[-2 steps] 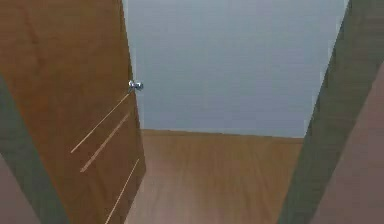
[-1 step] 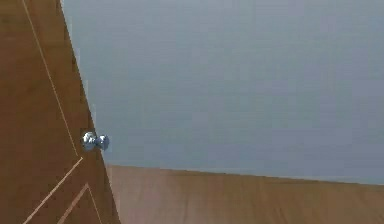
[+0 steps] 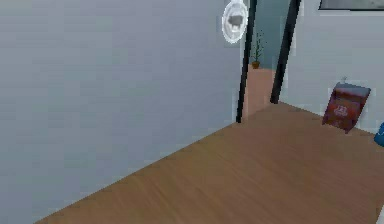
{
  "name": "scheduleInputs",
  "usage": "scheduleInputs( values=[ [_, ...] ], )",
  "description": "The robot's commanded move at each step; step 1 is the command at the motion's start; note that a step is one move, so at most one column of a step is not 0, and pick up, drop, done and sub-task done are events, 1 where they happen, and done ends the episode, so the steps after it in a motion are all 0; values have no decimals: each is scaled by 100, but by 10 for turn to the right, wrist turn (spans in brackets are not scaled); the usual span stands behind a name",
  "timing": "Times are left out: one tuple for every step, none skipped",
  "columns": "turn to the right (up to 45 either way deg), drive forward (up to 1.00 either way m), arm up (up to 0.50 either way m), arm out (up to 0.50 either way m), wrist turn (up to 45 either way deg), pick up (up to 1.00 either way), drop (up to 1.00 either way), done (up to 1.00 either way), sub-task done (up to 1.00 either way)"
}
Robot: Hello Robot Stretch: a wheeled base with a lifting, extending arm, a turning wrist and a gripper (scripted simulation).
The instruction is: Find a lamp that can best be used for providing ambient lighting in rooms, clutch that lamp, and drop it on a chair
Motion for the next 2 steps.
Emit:
scheduleInputs(
  values=[
    [60, 0, 0, 0, 0, 0, 0, 0, 0],
    [0, 30, 0, 0, 0, 0, 0, 0, 0]
  ],
)
